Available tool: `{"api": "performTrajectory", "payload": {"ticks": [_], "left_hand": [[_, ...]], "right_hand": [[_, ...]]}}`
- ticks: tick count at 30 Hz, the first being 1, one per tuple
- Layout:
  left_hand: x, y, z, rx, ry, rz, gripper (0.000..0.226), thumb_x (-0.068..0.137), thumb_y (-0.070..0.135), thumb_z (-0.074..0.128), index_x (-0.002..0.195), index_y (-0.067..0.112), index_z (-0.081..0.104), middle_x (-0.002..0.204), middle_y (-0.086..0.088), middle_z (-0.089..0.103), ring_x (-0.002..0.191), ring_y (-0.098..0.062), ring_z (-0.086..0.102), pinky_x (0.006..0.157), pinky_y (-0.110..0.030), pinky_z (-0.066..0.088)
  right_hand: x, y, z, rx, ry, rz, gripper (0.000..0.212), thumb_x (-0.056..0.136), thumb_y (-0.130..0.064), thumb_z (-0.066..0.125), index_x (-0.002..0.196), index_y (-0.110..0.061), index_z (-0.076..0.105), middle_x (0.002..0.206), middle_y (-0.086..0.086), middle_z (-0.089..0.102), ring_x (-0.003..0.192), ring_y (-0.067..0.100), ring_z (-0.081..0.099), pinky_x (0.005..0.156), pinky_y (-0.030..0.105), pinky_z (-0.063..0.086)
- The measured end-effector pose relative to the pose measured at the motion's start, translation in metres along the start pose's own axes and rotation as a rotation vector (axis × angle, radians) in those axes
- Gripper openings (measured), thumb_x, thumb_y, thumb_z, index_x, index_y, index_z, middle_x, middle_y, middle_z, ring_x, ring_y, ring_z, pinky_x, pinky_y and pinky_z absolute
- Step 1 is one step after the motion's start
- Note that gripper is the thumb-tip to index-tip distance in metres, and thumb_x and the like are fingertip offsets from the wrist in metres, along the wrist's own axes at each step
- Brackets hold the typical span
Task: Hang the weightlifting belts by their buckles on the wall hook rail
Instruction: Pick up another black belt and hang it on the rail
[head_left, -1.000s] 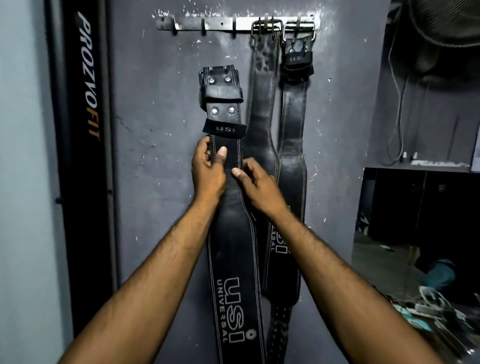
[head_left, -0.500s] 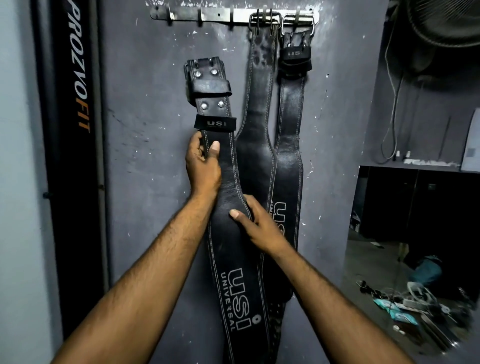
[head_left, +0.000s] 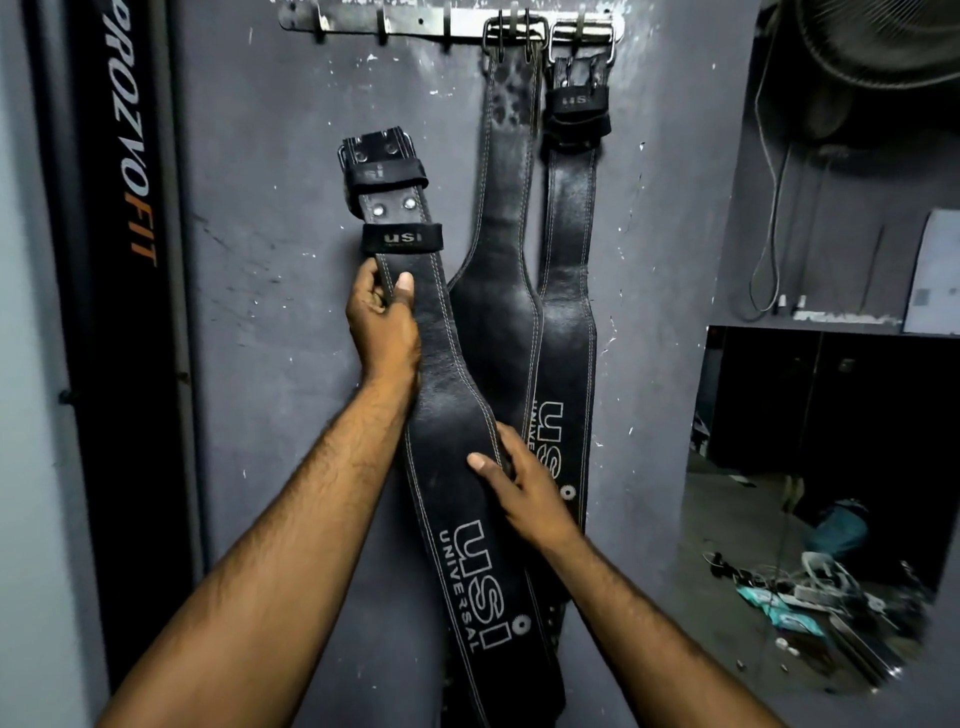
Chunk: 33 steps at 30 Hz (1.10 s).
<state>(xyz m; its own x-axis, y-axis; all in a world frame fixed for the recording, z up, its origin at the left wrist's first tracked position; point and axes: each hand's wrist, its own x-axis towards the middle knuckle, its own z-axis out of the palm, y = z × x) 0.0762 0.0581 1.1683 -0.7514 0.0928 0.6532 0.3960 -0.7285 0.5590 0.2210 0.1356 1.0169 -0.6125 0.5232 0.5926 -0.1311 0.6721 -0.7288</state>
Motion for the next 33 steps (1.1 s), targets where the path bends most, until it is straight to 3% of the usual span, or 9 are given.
{"api": "performTrajectory", "payload": {"ticks": [3, 6, 9, 13, 17, 21, 25, 29, 33], "left_hand": [[0.005, 0.001, -0.001, -0.028, 0.019, -0.011, 0.028, 0.09, 0.001, 0.057, 0.118, -0.001, 0.061, 0.107, -0.009, 0.069, 0.095, -0.014, 0.063, 0.097, -0.038, 0.052], [0.01, 0.0, -0.002, -0.06, 0.053, -0.029, 0.029, 0.09, 0.0, 0.057, 0.119, -0.002, 0.06, 0.108, -0.014, 0.07, 0.094, -0.015, 0.063, 0.096, -0.039, 0.052], [0.014, -0.001, 0.0, -0.071, 0.069, -0.046, 0.028, 0.091, -0.001, 0.057, 0.118, -0.003, 0.061, 0.106, -0.011, 0.069, 0.092, -0.013, 0.062, 0.093, -0.035, 0.053], [0.015, 0.0, 0.003, -0.078, 0.057, -0.045, 0.028, 0.089, 0.001, 0.059, 0.118, 0.001, 0.063, 0.111, -0.015, 0.071, 0.095, -0.015, 0.064, 0.099, -0.042, 0.053], [0.016, 0.001, 0.007, -0.074, 0.035, -0.029, 0.026, 0.088, 0.005, 0.059, 0.113, 0.004, 0.063, 0.106, -0.011, 0.07, 0.093, -0.016, 0.064, 0.1, -0.05, 0.052], [0.018, 0.005, 0.011, -0.058, 0.016, -0.02, 0.032, 0.085, 0.011, 0.06, 0.115, 0.001, 0.064, 0.111, -0.018, 0.071, 0.094, -0.016, 0.065, 0.099, -0.049, 0.053], [0.021, 0.007, 0.012, -0.019, 0.01, -0.006, 0.027, 0.085, 0.013, 0.061, 0.111, 0.006, 0.067, 0.104, -0.01, 0.072, 0.092, -0.015, 0.065, 0.098, -0.049, 0.054], [0.025, 0.012, 0.014, -0.008, -0.023, -0.022, 0.029, 0.088, 0.009, 0.062, 0.116, 0.003, 0.066, 0.107, -0.008, 0.072, 0.094, -0.014, 0.065, 0.097, -0.041, 0.054], [0.037, 0.02, 0.013, -0.041, -0.077, -0.058, 0.024, 0.09, 0.004, 0.06, 0.114, 0.002, 0.065, 0.101, -0.005, 0.071, 0.09, -0.015, 0.064, 0.09, -0.037, 0.055]], "right_hand": [[-0.003, 0.008, -0.004, -0.006, -0.103, 0.039, 0.047, 0.097, -0.029, 0.061, 0.142, -0.027, 0.047, 0.131, -0.014, 0.063, 0.121, 0.0, 0.059, 0.109, 0.031, 0.046], [-0.003, 0.009, -0.008, 0.029, -0.071, 0.033, 0.04, 0.096, -0.018, 0.062, 0.134, -0.025, 0.053, 0.125, -0.013, 0.065, 0.117, 0.001, 0.062, 0.106, 0.028, 0.048], [-0.001, 0.007, -0.014, 0.02, -0.08, 0.013, 0.036, 0.096, -0.02, 0.063, 0.129, -0.032, 0.054, 0.121, -0.016, 0.067, 0.114, 0.0, 0.063, 0.101, 0.022, 0.049], [-0.006, 0.014, -0.018, 0.027, -0.176, 0.058, 0.042, 0.096, -0.024, 0.063, 0.137, -0.023, 0.05, 0.125, -0.011, 0.066, 0.118, 0.007, 0.063, 0.103, 0.029, 0.05], [-0.009, 0.015, -0.016, 0.062, -0.097, 0.054, 0.037, 0.096, -0.021, 0.064, 0.129, -0.033, 0.054, 0.125, -0.014, 0.065, 0.116, -0.005, 0.061, 0.098, 0.014, 0.045], [-0.016, 0.016, -0.017, 0.02, -0.233, 0.127, 0.05, 0.095, -0.03, 0.065, 0.139, -0.035, 0.043, 0.132, -0.023, 0.058, 0.119, -0.012, 0.055, 0.107, 0.018, 0.044], [-0.027, 0.028, -0.012, 0.037, -0.203, 0.137, 0.059, 0.09, -0.038, 0.069, 0.144, -0.029, 0.045, 0.137, -0.01, 0.06, 0.126, 0.007, 0.058, 0.111, 0.04, 0.045], [-0.042, 0.044, -0.003, -0.004, -0.258, 0.223, 0.067, 0.088, -0.048, 0.069, 0.147, -0.035, 0.039, 0.139, -0.016, 0.059, 0.128, 0.002, 0.056, 0.113, 0.035, 0.043], [-0.057, 0.059, 0.004, -0.038, -0.357, 0.27, 0.038, 0.094, -0.041, 0.064, 0.13, -0.032, 0.058, 0.124, -0.014, 0.068, 0.114, -0.004, 0.063, 0.106, 0.026, 0.048]]}}
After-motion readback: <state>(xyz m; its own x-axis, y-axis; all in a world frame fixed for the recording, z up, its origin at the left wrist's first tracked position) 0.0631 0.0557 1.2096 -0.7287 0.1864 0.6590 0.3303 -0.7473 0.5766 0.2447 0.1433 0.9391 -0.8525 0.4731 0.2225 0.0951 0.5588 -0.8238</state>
